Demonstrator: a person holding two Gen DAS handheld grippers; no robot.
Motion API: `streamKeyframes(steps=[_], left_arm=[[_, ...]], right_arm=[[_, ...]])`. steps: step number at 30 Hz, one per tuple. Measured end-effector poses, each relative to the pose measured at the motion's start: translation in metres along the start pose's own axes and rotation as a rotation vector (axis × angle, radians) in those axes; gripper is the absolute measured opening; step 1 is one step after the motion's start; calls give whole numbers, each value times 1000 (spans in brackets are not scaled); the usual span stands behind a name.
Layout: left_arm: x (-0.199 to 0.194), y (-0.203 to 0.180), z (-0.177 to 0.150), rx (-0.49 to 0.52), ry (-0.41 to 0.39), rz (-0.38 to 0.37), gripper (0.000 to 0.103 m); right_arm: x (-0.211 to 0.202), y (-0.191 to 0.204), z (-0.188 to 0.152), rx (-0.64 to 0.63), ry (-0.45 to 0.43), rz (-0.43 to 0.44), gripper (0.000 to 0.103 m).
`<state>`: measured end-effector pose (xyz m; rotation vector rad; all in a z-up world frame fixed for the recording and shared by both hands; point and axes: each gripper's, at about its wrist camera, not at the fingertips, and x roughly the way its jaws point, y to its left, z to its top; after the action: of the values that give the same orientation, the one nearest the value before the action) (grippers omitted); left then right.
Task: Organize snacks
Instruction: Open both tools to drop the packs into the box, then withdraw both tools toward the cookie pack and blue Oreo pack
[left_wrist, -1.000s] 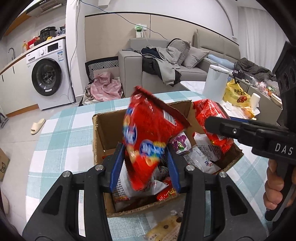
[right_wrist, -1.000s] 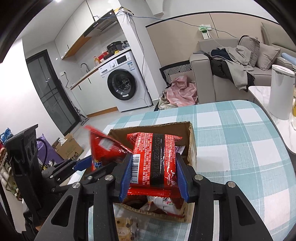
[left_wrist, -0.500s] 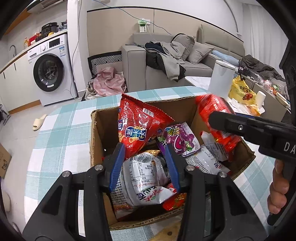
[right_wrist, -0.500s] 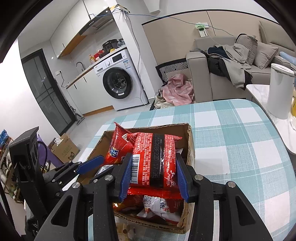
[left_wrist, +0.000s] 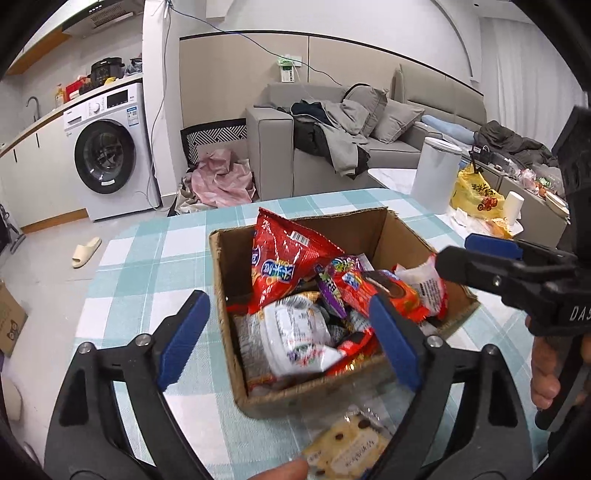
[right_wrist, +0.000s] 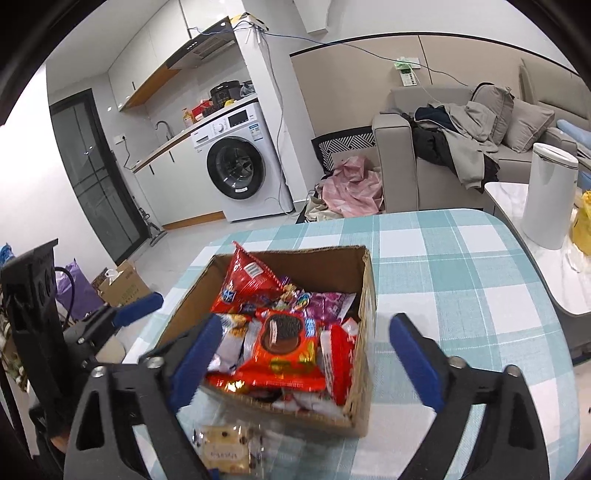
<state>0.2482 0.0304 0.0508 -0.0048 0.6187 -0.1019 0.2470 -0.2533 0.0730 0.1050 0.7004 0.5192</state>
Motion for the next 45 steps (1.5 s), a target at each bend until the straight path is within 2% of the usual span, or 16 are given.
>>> streamKeyframes(steps=[2, 7, 13, 23, 29, 36, 45], left_arm=[[-11, 1, -5, -8, -12, 5, 102], [-38, 4, -17, -12, -19, 7, 102], [-66, 7, -33, -22, -28, 15, 102], [-93, 10, -52, -33, -28, 41, 102], [-96, 12, -65, -47, -8, 41, 102], [-87, 9, -79, -35, 35, 53, 102], [-84, 18, -95, -69, 67, 54, 102]], right_arm=[[-4, 3, -5, -15, 8, -3, 102], [-11, 15, -17, -76, 20, -10, 102], [-18, 22, -30, -93, 33, 4, 103], [-25, 26, -53, -112, 70, 2, 103], [-31, 26, -69, -122, 93, -4, 103], [-25, 29, -90, -139, 156, 3, 103], [-9, 43, -113, -222, 257, 24, 103]])
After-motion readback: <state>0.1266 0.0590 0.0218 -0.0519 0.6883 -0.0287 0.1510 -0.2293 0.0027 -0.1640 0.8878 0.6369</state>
